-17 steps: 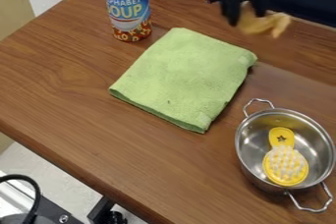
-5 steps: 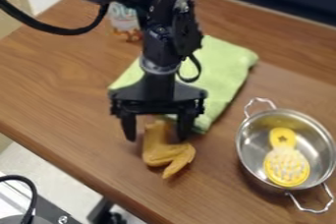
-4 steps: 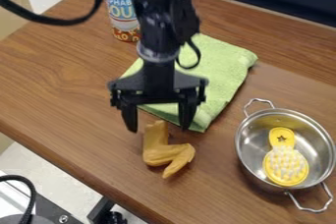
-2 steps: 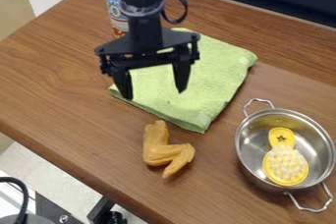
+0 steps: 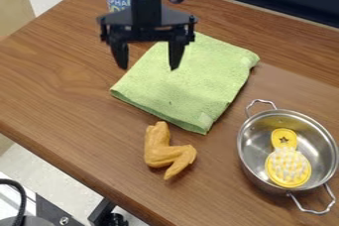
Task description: Move the chicken wing from top of the table to the bottom of the table
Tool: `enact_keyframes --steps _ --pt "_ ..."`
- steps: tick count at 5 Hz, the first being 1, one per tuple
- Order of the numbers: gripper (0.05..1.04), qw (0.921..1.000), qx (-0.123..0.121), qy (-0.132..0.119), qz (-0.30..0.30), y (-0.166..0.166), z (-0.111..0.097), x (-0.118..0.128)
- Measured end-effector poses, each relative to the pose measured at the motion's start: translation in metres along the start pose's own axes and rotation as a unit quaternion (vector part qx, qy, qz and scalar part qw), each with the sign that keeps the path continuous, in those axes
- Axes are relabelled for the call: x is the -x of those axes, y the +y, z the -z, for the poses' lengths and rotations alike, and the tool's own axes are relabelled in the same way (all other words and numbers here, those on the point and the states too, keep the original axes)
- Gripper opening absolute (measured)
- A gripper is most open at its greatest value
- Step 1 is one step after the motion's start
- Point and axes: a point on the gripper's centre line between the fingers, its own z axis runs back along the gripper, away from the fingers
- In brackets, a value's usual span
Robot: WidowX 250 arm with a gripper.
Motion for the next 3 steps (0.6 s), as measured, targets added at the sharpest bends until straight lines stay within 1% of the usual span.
enact_keyframes --steps 1,2,3 --pt "1.0 0.9994 -0.006 0.017 0.03 -0.007 -0.001 -0.014" --pt "1.0 0.9957 0.014 0.01 0.091 -0.024 -0.011 -0.018" --pt "1.0 0.9935 0.048 0.012 0.103 -0.05 -0.017 -0.019"
